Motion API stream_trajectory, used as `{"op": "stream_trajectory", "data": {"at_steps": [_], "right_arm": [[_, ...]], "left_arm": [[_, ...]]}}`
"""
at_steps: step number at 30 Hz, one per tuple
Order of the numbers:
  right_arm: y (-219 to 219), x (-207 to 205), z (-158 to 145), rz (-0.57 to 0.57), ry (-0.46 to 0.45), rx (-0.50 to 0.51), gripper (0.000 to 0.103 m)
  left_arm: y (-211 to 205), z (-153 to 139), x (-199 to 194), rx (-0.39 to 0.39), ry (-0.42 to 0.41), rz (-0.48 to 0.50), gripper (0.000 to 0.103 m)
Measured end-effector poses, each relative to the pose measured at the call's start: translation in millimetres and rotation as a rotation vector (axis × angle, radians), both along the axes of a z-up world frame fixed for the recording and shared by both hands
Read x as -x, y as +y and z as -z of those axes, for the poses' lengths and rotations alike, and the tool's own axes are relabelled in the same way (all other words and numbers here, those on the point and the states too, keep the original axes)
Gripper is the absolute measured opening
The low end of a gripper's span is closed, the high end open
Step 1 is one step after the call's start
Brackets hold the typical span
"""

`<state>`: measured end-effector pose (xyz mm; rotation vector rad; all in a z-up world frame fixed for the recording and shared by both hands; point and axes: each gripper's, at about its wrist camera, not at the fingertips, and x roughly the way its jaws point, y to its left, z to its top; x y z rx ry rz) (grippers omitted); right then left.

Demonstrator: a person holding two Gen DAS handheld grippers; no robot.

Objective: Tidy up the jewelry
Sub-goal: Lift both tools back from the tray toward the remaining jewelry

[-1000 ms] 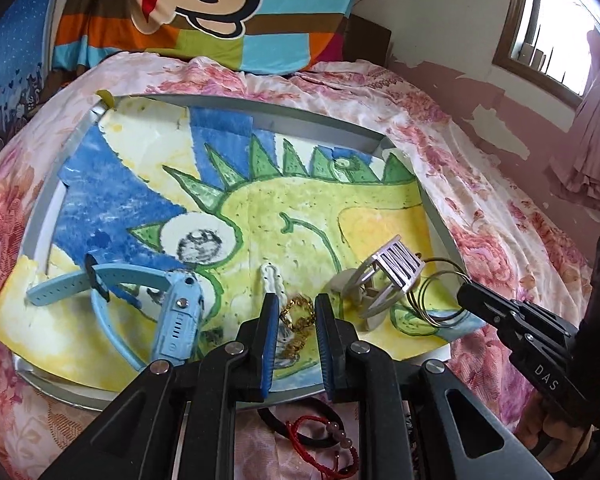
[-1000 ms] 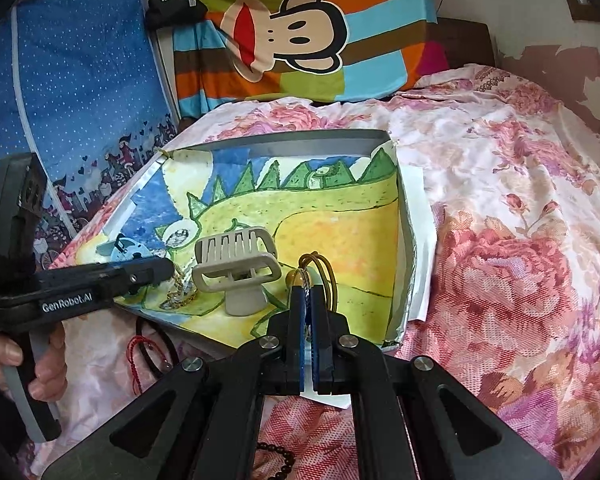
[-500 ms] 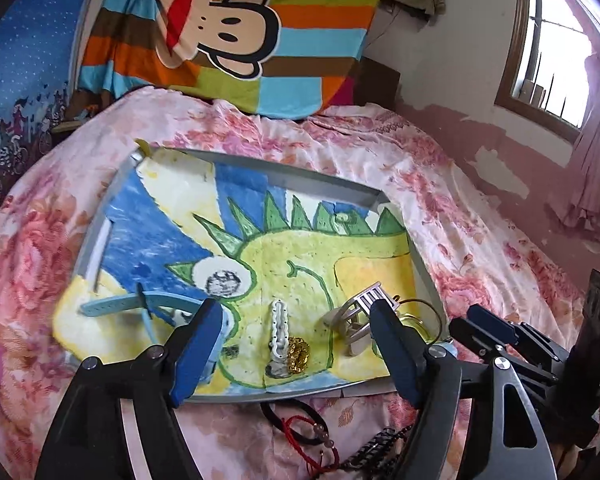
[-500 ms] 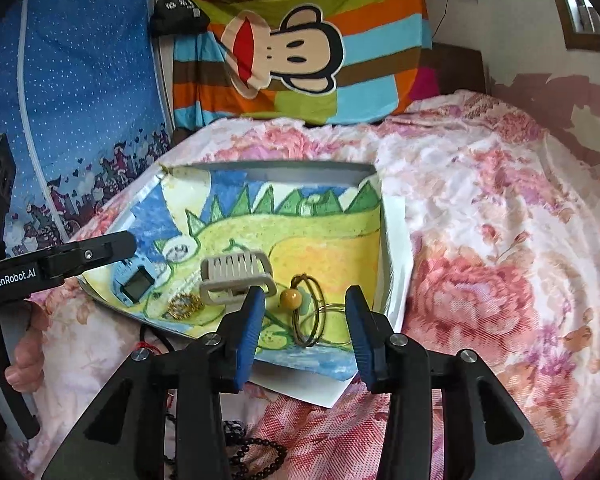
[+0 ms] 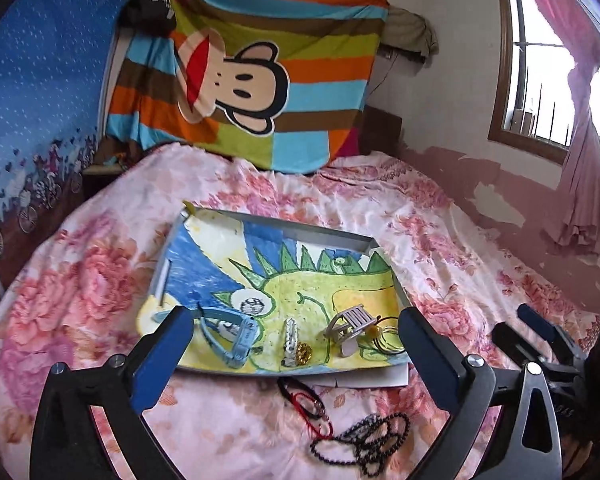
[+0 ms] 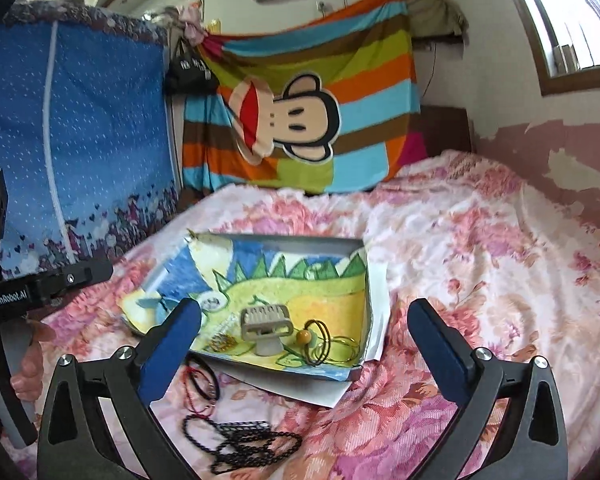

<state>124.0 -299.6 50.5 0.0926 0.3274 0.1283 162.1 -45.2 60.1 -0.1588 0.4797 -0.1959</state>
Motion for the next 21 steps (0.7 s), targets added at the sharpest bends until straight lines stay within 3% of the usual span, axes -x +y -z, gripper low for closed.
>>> {"op": "stream_trajectory", "data": {"at_steps": [13,21], "right_arm": [[6.6,99.1,-8.9,0.04,-0.111,-0.036,0.102],[6.0,151.6,0.0,0.062,-0.054,-0.043,0.102]], "left_arm": [[18.0,-18.1,85.3,-0.056,-0.054,-0.055,0.103],[33.2,-5.3,141.1,-0.06,-0.027,-0.092,0.103]]}}
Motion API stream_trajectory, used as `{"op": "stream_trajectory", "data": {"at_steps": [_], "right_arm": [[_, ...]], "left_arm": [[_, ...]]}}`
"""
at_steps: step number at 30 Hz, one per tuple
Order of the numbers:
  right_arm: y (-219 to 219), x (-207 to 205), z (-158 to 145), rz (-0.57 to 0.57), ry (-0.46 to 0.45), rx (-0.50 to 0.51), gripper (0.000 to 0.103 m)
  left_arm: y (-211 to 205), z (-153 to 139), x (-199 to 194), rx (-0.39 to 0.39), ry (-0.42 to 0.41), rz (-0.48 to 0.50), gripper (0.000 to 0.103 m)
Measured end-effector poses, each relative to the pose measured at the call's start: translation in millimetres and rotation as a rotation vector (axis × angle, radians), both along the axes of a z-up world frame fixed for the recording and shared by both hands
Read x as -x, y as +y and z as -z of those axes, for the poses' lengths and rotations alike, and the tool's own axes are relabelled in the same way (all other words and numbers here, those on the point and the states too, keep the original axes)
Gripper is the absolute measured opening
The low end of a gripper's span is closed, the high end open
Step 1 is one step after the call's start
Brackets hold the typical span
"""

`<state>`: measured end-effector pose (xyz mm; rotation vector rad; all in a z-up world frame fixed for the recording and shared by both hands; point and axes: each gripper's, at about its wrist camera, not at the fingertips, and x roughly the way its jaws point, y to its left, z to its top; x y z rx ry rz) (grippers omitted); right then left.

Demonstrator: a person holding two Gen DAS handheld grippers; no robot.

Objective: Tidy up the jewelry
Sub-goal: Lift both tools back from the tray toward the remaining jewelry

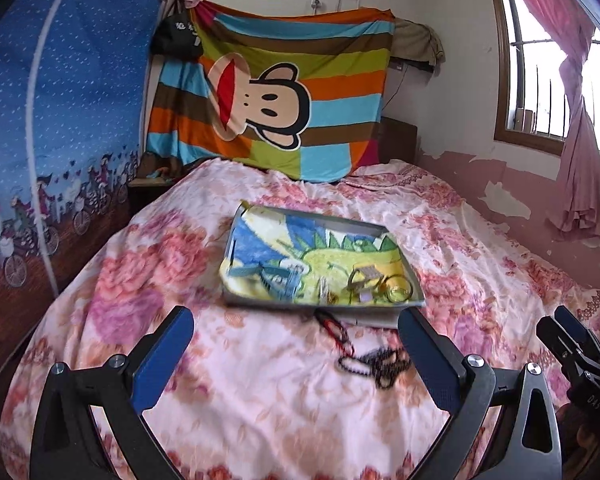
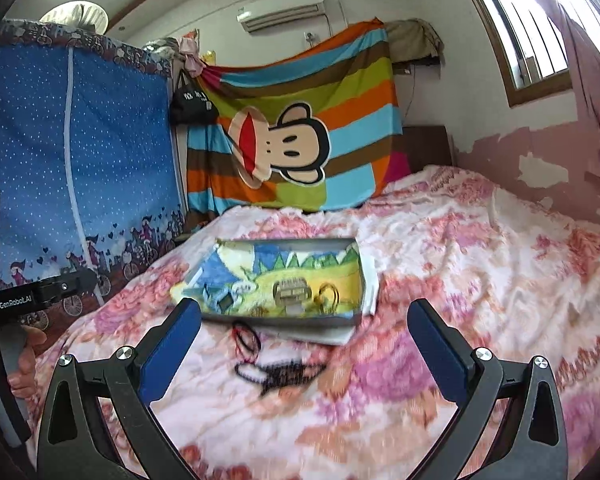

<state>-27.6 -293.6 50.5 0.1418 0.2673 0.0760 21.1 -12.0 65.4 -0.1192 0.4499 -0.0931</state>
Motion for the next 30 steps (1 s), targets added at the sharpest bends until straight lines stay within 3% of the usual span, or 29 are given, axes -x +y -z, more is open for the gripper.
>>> {"op": "stream_trajectory", "data": {"at_steps": [13,30], "right_arm": [[0.3,22.9,44.2,-0.014,0.195,0.01,0.102],[8.2,-7.0,79.7,-0.044,0.38,0.031,0.102]], "left_arm": [[-0.3,56.6,37.0,-0.031,0.17,0.035,0.103],[-1.6,85.7,11.2,-0.074,0.286,0.063,0.103]]}}
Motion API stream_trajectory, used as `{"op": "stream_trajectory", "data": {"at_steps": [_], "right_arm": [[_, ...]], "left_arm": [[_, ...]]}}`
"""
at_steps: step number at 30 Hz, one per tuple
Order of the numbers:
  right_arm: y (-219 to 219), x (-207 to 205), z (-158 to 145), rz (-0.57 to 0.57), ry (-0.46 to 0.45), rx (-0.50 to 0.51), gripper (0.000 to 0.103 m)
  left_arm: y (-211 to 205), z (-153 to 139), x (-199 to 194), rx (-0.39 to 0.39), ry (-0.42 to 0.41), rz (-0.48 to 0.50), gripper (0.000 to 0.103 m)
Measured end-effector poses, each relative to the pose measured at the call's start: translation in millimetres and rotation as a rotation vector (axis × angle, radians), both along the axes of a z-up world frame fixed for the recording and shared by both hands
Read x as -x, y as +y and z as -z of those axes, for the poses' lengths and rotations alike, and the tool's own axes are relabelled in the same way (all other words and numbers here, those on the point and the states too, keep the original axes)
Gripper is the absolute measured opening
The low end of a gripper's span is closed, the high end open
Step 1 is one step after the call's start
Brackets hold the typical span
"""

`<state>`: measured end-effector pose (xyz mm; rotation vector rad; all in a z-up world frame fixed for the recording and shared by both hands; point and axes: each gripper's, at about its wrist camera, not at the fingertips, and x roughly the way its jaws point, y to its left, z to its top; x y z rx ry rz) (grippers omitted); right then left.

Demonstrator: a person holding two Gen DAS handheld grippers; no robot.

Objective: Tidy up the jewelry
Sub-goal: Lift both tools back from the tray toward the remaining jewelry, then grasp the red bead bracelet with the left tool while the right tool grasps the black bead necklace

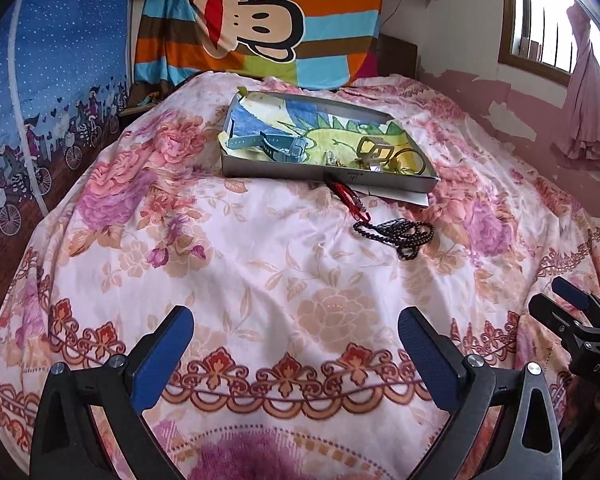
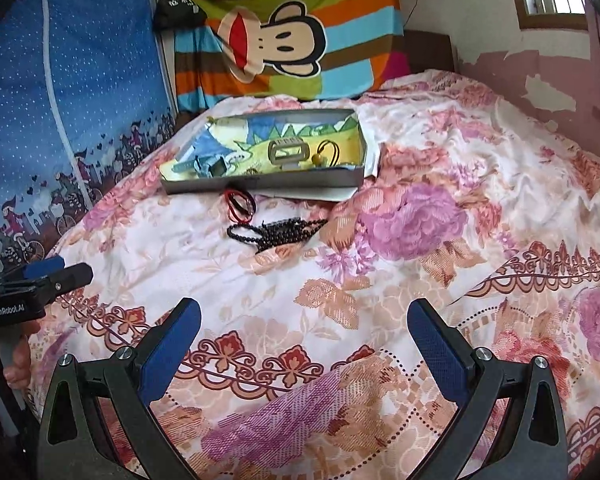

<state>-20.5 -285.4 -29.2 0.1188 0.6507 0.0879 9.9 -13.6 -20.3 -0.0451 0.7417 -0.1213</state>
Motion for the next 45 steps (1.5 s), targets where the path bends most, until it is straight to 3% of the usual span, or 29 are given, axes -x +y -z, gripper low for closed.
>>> {"op": "stream_trajectory", "data": {"at_steps": [10,20,26,35,45], "right_arm": [[-2.9,-31.2,11.2,-0.035,0.052,0.006,0.102],[-0.7,-69.9,26.9,-0.127,0.142,-0.084,0.102],[-5.5,-92.0,32.9,-0.137,0.172,-0.14,0.102],[3.6,-121.7,31.9,-0.186,0.18,-0.062,0.101],[18.6,-145.7,34.3,-0.259,0.19,0.004,0.099]], "left_arm": [[-1.7,3.5,-48.4,0.042,0.047,0.041,0.103],[-15.6,-3.9,-107.1,0.13,0.045,0.13,0.103],[-34.3,-3.2,-138.0,0.133,0.048,0.208,0.102],[-53.2,15.7,-179.4,0.176,0.143,0.248,0.066],[-59.3,44.1,-210.4,0.214,0.267,0.216,0.032]]}}
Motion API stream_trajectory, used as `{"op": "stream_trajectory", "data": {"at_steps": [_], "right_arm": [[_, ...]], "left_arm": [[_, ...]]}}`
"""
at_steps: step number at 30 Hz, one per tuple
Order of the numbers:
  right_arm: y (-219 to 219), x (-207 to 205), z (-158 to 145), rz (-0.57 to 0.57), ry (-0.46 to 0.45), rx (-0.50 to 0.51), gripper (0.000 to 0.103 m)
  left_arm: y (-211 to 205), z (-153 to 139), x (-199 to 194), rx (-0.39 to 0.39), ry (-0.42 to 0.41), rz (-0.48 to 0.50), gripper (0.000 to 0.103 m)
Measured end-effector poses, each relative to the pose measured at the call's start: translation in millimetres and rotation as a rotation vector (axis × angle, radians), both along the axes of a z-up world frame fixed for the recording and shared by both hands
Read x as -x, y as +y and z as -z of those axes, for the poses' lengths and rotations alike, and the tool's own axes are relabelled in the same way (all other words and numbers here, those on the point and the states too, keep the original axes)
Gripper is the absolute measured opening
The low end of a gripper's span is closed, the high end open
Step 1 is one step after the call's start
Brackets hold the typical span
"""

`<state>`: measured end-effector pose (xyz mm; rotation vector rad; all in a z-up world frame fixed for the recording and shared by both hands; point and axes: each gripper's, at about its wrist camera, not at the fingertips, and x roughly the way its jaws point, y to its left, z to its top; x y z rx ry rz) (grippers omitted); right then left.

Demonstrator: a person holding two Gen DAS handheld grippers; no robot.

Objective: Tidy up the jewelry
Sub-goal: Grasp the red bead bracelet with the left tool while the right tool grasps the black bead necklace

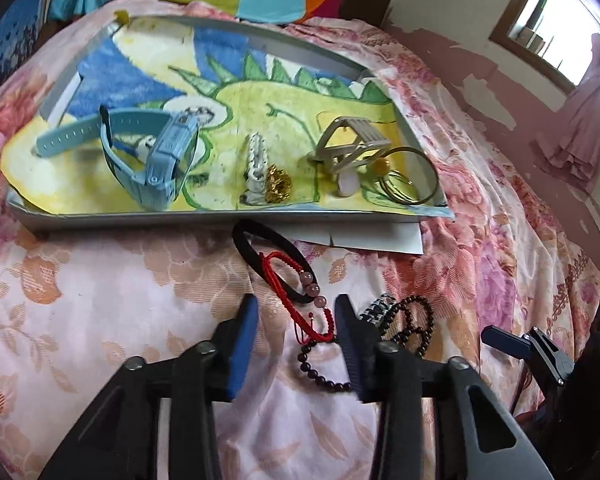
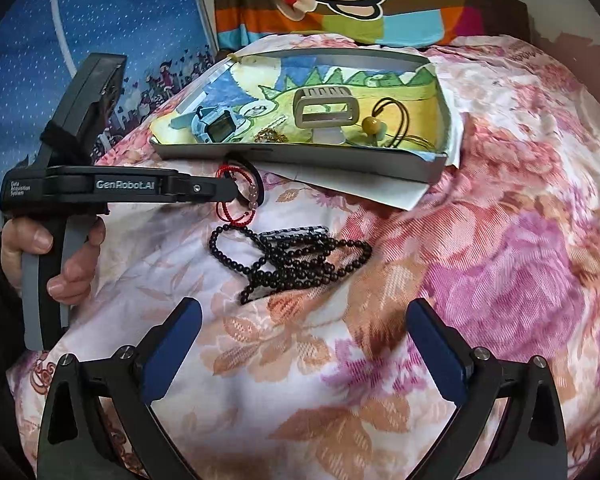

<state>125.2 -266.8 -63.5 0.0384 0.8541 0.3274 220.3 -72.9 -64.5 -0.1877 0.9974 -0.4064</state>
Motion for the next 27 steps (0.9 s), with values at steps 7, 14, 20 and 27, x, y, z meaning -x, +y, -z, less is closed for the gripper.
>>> {"op": "stream_trajectory", "data": {"at_steps": [7,14,20,27], "right_arm": [[4.3,-9.4,1.9,-0.014,-0.005,0.013,0.091],[12.8,-24.5,6.1,-0.039,0.006,0.007,0.076],[23.9,-39.1,19.4,-0.056,0.059,0.025,0.076],[29.0,-36.9,21.7,-0.064,0.064,0.055,0.031]], "left_arm": [[10.9,6.3,-4.3,0.045,0.031,-0.029,0.005],[26.4,5.5,7.7,0.048,0.038,-0.053,0.005],[34.7,4.9,20.0,0.02,0.046,-0.066,0.005],[30.5,0.7,31.9,0.003,0.035,-0.048,0.005]]}}
